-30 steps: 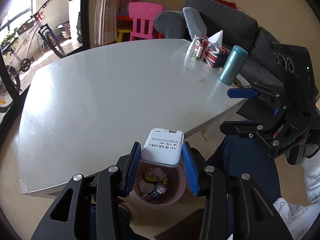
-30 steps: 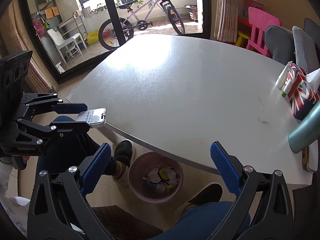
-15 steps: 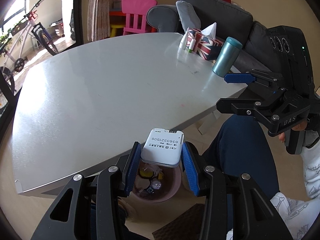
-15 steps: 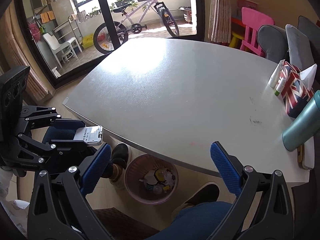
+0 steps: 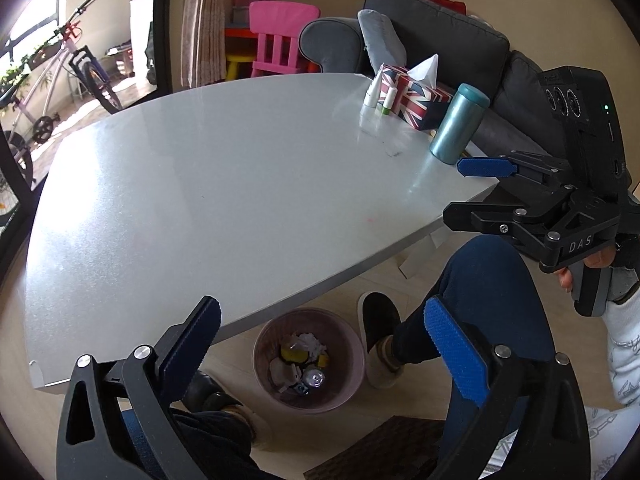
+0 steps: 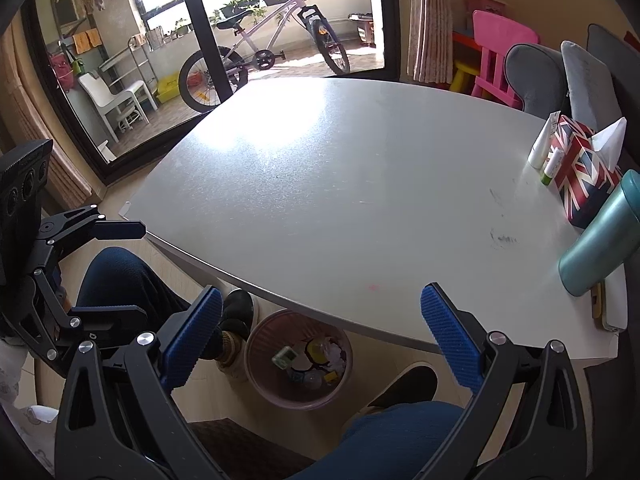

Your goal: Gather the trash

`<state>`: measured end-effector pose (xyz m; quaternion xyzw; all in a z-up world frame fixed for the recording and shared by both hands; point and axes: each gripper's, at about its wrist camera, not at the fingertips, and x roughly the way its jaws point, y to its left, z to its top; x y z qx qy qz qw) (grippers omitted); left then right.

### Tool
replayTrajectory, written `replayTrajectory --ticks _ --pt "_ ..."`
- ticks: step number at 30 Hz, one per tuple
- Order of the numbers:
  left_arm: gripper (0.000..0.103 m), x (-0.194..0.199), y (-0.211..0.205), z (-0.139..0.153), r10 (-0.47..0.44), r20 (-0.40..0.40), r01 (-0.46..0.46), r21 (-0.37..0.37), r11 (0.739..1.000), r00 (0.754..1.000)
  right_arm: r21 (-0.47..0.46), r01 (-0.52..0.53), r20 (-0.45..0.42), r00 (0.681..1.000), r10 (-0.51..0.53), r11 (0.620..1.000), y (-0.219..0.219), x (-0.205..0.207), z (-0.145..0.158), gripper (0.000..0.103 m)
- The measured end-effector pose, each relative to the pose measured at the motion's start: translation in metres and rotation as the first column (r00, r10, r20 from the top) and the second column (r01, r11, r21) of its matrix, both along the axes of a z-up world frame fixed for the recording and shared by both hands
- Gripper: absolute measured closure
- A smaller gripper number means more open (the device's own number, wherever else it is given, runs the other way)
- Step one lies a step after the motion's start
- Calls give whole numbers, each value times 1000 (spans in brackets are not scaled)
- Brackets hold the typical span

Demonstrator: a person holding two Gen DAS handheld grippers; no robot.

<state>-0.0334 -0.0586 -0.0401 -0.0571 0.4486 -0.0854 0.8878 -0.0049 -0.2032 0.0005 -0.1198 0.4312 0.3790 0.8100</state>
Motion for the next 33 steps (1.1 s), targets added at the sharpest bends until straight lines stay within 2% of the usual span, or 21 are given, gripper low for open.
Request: replayTrajectory --ticks 16,33 --pt "5 1 22 9 81 17 -81 25 996 997 0 11 11 1000 -11 1000 0 4 4 5" --pt "5 19 70 51 170 130 -178 49 983 977 36 44 115 992 -48 998 0 41 52 4"
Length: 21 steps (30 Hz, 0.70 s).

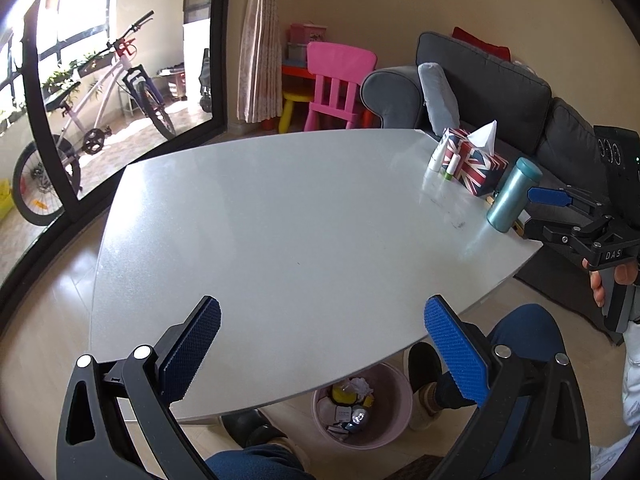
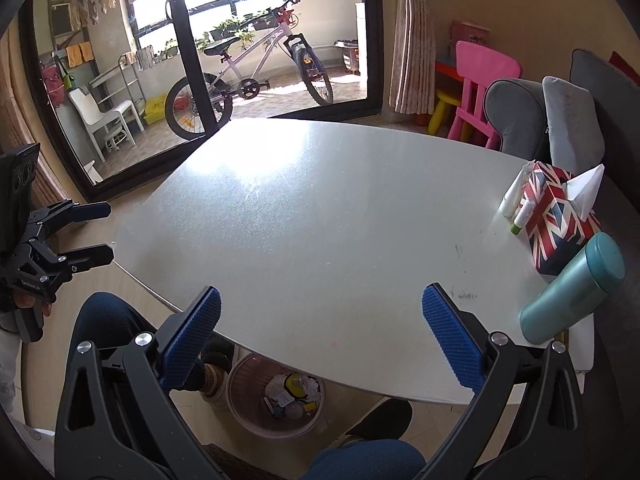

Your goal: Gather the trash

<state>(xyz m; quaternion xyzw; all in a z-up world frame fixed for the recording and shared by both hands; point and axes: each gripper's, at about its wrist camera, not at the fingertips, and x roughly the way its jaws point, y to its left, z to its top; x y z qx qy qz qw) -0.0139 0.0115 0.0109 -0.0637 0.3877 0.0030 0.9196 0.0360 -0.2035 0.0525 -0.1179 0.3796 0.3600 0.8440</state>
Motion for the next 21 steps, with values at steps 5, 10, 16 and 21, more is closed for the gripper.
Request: replayTrajectory --ticks 5,10,16,21 --pt "5 6 14 11 24 40 -25 32 999 999 24 -1 23 1000 0 1000 1 10 13 4" --pt "5 11 24 22 24 71 -26 22 999 997 35 -5 33 999 4 999 2 15 19 4" --pt "5 15 28 28 38 83 -42 48 998 996 42 -8 39 999 6 999 3 17 22 4" --pt "5 20 28 27 30 62 -33 47 998 998 42 -8 39 999 6 999 3 17 22 4"
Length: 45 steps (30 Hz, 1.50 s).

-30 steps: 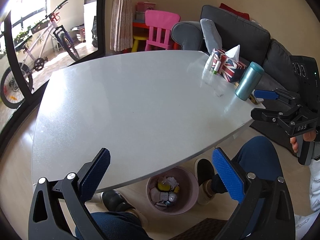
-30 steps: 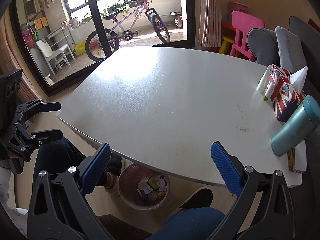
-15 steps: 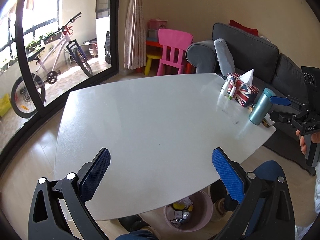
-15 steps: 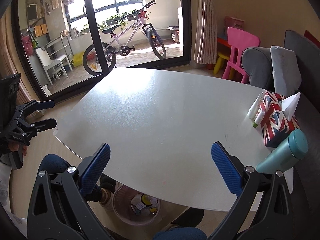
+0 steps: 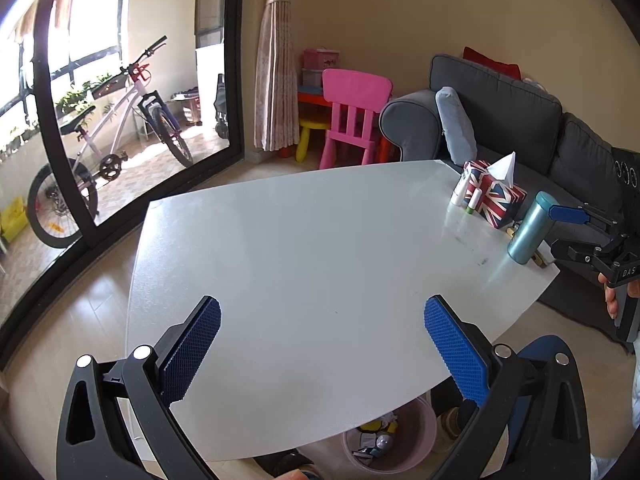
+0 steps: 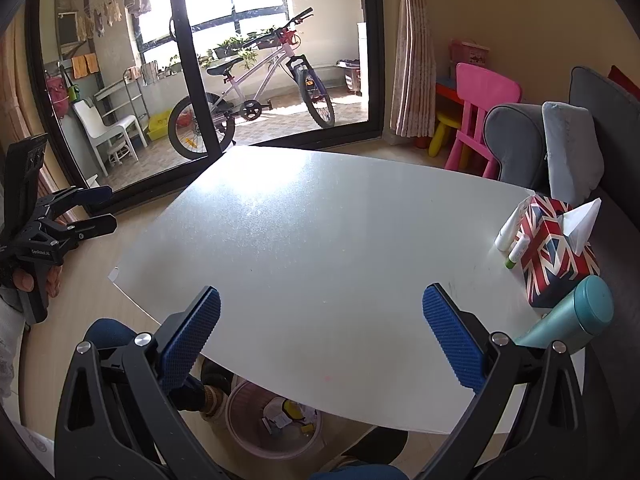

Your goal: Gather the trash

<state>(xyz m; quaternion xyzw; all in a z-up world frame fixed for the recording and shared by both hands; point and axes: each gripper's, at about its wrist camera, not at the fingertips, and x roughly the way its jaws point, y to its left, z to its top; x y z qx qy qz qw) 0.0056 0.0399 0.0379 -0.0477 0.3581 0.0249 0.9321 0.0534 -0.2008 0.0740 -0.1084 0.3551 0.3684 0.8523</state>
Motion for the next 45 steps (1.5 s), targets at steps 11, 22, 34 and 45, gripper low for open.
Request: replayTrajectory --ticks 11,22,34,45 --pt "5 -3 6 -2 24 -4 -24 -47 999 1000 -5 4 0 1000 -4 1000 0 -1 -3 4" --pt "5 -1 3 -2 15 -13 -16 -35 999 1000 -7 7 -2 1000 -7 1000 0 0 -5 4" --pt "5 -1 1 -3 5 -16 -6 -34 999 1000 -7 12 -1 1000 -12 1000 -4 2 -6 4" --pt "5 0 3 -3 8 -25 -9 -39 999 1000 -9 12 -5 1000 -12 1000 -5 3 -6 4"
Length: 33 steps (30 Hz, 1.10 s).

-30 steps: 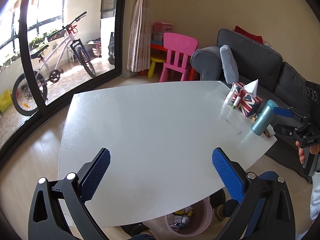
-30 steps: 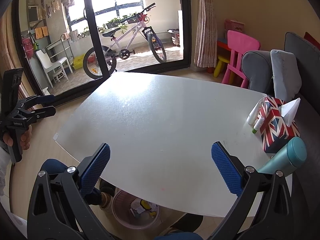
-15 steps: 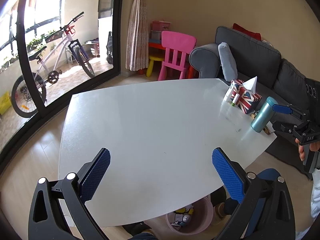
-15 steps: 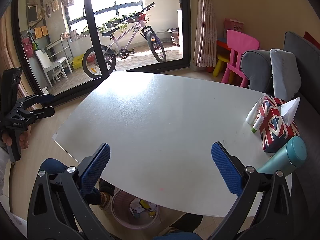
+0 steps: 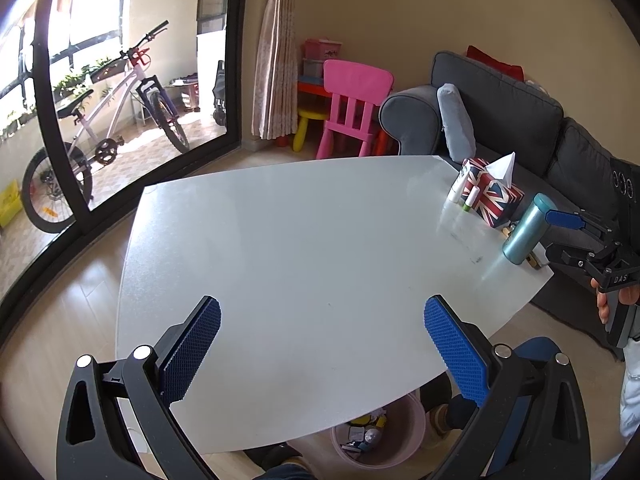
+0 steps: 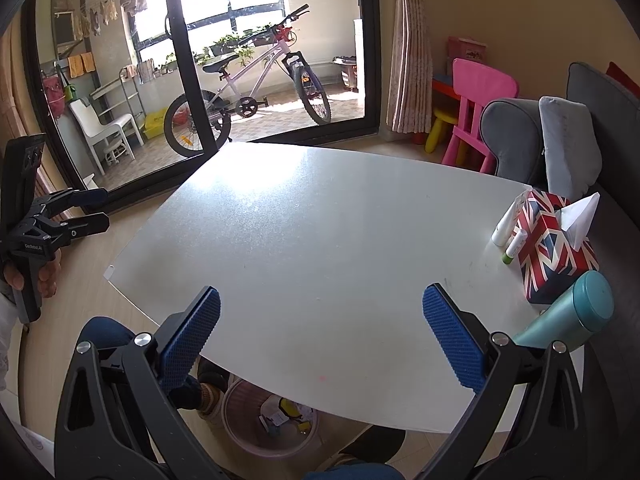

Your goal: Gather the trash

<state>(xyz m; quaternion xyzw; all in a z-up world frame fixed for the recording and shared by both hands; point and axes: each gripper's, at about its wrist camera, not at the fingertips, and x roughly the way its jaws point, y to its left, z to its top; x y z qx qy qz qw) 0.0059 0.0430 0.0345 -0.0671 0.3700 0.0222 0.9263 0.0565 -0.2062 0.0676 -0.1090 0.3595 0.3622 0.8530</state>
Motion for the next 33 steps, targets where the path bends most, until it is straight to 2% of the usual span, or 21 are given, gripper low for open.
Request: replayTrajectory --ticks 33 --pt "5 2 -2 -1 -15 -5 15 -14 1000 1000 -4 1 -3 1000 -1 1000 0 1 -4 4"
